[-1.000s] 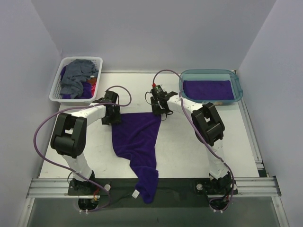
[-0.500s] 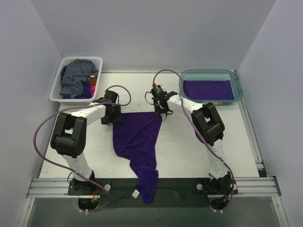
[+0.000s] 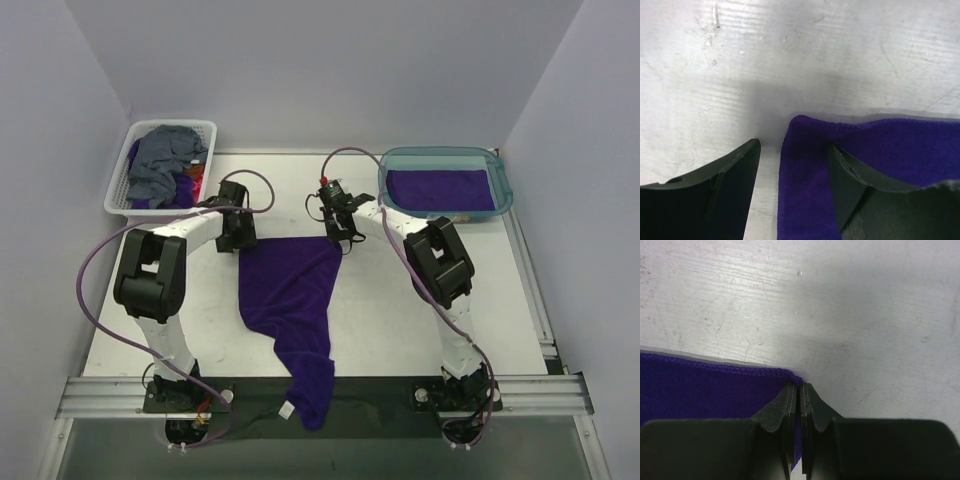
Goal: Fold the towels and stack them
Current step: Flatten out the crumpled towel
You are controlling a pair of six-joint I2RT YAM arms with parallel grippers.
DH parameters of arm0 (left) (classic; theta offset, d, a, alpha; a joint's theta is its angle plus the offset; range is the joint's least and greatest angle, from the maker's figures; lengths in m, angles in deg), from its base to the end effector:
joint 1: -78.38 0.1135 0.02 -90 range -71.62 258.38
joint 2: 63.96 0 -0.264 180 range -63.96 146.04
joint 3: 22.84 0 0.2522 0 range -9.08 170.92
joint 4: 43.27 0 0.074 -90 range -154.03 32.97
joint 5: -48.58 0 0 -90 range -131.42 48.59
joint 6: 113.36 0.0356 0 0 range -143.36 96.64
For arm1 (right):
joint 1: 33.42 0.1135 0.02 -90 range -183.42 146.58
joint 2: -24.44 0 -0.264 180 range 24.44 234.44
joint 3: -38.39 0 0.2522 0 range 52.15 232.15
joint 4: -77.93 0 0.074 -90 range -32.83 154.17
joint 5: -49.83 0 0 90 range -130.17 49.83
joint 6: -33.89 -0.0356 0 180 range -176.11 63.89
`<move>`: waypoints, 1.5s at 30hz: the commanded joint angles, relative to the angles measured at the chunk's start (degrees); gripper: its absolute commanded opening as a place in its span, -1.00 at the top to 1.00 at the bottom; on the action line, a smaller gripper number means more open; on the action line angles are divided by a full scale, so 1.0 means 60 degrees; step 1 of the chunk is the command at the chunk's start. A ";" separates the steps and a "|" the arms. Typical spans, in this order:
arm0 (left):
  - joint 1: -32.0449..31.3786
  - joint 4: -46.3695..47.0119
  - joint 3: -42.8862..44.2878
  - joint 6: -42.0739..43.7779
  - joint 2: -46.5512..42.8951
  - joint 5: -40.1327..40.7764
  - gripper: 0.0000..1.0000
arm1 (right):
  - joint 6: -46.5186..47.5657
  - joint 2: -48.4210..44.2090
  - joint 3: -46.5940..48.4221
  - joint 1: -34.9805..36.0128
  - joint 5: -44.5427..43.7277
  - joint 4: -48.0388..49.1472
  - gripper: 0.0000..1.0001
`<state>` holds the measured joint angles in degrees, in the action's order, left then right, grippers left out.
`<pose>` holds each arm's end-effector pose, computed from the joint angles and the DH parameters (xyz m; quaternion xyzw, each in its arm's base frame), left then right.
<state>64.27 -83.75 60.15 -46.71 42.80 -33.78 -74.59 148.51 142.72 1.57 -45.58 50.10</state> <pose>0.3643 -0.0867 0.1662 -0.0931 0.9683 -0.0099 0.2314 0.3944 0.2720 0.1662 -0.1168 0.9240 0.1233 0.3426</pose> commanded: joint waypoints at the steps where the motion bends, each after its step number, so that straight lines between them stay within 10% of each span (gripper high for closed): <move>1: 0.0022 0.0147 0.0268 -0.0019 0.0312 -0.0291 -0.32 | 0.0209 0.0489 -0.0182 0.0132 0.0008 -0.1215 1.00; 29: -0.0022 -0.0249 0.0355 0.0464 0.0125 0.0953 1.00 | 0.0560 -0.0404 -0.0256 0.0044 -0.0548 -0.1040 1.00; 45: -0.0109 -0.3145 0.7294 0.1958 -0.2135 0.1393 1.00 | 0.3355 -0.4065 0.3200 -0.0527 -0.1559 -0.1069 1.00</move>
<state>63.62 -96.71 95.08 -38.54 32.57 -28.12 -61.58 129.41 156.60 -0.60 -50.45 45.16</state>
